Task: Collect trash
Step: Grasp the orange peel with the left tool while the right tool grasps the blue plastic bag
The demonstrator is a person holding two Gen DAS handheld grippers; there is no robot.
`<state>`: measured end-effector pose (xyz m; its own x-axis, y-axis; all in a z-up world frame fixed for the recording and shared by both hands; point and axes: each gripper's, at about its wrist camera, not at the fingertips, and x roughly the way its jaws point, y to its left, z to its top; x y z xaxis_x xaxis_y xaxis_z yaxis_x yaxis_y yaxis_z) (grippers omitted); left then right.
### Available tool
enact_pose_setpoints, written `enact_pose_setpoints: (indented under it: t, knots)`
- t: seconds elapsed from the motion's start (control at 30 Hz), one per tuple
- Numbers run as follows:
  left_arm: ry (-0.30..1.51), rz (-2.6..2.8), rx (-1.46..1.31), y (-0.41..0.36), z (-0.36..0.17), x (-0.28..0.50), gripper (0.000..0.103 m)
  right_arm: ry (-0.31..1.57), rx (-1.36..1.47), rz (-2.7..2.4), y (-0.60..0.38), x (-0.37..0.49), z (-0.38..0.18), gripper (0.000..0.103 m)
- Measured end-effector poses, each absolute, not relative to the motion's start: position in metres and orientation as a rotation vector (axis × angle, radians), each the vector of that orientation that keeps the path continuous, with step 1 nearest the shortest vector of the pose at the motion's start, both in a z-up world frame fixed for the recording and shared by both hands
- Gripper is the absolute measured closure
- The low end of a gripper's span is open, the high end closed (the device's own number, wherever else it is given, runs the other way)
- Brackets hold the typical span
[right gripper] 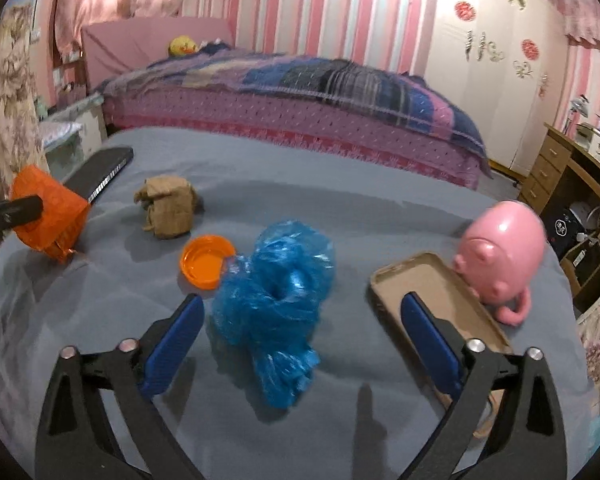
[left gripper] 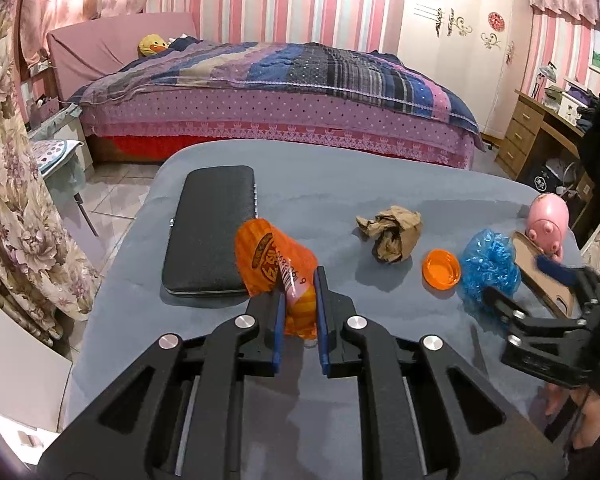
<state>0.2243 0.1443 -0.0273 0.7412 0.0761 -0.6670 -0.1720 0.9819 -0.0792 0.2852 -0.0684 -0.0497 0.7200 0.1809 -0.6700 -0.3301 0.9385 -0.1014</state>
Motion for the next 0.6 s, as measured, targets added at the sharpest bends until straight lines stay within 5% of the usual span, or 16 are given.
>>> enact_pose_setpoints:
  t: [0.1, 0.2, 0.6]
  knots:
    - [0.719, 0.118, -0.138, 0.14, -0.026, 0.225, 0.092, 0.76, -0.239, 0.328, -0.063, 0.289, -0.057, 0.061]
    - [0.712, 0.097, -0.128, 0.133, -0.024, 0.223, 0.092, 0.73, -0.226, 0.34, -0.068, 0.283, -0.053, 0.07]
    - [0.66, -0.008, -0.056, 0.075, -0.005, 0.211, 0.092, 0.645, -0.188, 0.202, -0.158, 0.219, -0.023, 0.072]
